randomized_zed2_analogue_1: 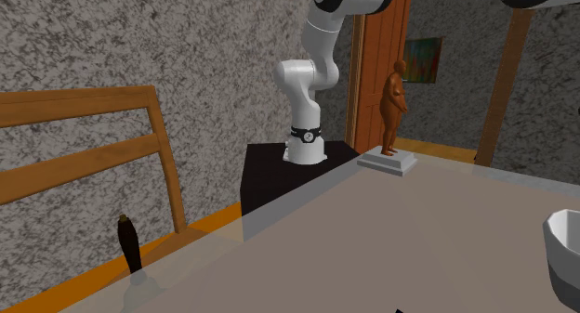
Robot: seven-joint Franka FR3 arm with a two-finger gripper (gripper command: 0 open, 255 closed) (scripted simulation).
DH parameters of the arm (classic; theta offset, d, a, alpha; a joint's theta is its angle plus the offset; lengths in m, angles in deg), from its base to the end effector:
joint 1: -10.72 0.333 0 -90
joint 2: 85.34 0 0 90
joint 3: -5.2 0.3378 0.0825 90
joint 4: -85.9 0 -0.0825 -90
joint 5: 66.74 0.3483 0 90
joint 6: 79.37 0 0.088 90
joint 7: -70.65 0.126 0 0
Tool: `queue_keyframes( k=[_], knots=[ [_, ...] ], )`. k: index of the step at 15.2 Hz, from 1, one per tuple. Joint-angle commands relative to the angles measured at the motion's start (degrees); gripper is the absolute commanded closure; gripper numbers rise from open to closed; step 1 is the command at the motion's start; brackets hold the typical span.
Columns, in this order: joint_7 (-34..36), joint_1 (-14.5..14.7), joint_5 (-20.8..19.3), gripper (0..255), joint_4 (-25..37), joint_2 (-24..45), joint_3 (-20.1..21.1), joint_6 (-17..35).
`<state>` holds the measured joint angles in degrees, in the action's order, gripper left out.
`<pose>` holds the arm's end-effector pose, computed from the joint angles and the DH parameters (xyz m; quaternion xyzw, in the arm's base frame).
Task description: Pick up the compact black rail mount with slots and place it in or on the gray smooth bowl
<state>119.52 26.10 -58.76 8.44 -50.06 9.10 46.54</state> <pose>0.6907 0.2365 0.4014 -0.9457 0.2937 -0.0505 0.1301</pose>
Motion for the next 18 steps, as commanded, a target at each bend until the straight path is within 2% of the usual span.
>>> queue_keyframes(
  k=[1,10,18],
  knots=[
    [-0.23,-0.02,0.11,255,-1.17,0.22,0.04,1.46],
    [-1.12,-0.06,0.46,255,-3.91,2.88,0.19,6.8],
    [-1.13,-0.05,0.46,255,-3.91,2.88,0.19,6.8]
  ],
)
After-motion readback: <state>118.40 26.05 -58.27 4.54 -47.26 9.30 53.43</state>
